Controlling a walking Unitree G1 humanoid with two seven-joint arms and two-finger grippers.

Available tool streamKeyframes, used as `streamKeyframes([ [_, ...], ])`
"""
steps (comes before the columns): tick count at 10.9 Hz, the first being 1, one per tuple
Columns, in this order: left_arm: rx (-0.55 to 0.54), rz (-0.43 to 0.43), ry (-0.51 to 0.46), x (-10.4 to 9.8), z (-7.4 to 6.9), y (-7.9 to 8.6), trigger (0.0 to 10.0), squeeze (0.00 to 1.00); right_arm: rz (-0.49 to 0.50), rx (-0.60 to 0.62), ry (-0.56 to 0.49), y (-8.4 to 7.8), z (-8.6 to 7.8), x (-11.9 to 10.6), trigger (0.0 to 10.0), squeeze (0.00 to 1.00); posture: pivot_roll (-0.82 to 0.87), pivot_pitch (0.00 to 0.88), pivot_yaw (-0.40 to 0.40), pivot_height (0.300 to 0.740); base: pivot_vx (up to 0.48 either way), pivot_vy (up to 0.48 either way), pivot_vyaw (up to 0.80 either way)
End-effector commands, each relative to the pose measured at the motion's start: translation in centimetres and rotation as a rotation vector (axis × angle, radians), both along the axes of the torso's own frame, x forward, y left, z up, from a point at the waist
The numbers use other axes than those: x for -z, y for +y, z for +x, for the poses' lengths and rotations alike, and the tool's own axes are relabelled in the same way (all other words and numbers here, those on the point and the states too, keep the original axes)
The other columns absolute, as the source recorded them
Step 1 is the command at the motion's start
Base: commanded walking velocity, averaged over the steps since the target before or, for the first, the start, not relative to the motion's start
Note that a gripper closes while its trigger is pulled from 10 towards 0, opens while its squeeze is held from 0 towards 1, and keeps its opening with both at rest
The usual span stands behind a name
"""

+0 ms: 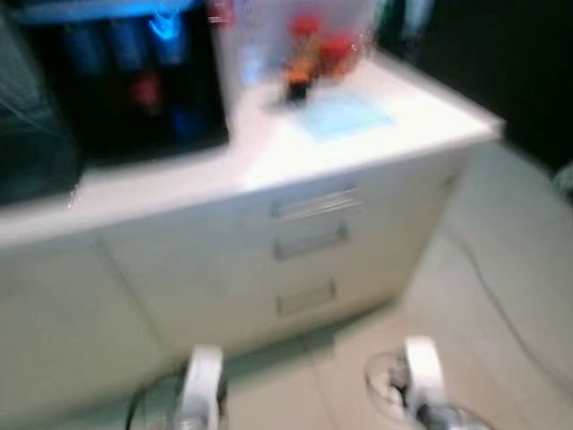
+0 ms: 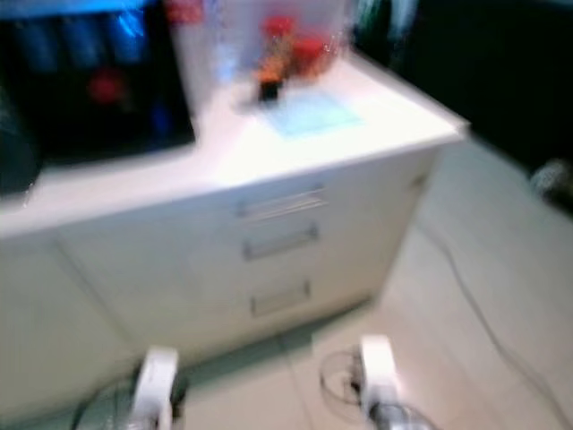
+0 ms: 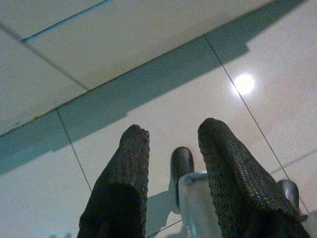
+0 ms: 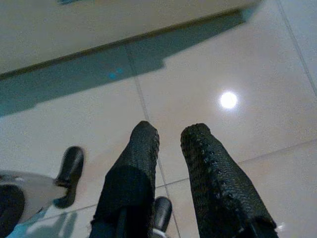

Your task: Kitchen organization

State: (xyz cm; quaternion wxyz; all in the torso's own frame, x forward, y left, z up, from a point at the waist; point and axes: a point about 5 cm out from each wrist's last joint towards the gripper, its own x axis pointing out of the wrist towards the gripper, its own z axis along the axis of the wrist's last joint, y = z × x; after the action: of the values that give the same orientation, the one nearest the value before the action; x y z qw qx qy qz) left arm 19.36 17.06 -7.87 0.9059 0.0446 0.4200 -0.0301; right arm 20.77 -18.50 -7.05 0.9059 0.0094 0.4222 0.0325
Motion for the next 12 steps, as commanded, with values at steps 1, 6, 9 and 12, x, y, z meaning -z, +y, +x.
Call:
streamKeyframes([
  [1, 0.005, -0.007, 0.011, 0.14, -0.22, -0.20, 10.0, 0.00, -0.003, -0.002, 0.007, -0.32, -0.14, 0.04, 10.0, 0.00, 0.07, 0.000, 0.024, 0.740, 0.000, 0.000, 0.80],
  [6, -0.001, -0.009, 0.013, 0.15, -0.22, -0.22, 10.0, 0.00, -0.001, -0.004, 0.007, -0.37, -0.04, -0.02, 10.0, 0.00, 0.07, 0.000, 0.022, 0.740, 0.000, 0.000, 0.80],
  [9, 0.000, -0.011, 0.013, 0.16, -0.21, -0.34, 10.0, 0.00, -0.004, -0.012, 0.009, -0.43, -0.01, -0.05, 10.0, 0.00, 0.07, 0.000, 0.020, 0.740, 0.000, 0.000, 0.80],
  [12, -0.003, -0.013, 0.015, 0.21, -0.31, -0.36, 10.0, 0.00, 0.007, -0.006, 0.012, -0.40, -0.06, -0.01, 10.0, 0.00, 0.07, 0.000, 0.019, 0.740, 0.000, 0.000, 0.27],
])
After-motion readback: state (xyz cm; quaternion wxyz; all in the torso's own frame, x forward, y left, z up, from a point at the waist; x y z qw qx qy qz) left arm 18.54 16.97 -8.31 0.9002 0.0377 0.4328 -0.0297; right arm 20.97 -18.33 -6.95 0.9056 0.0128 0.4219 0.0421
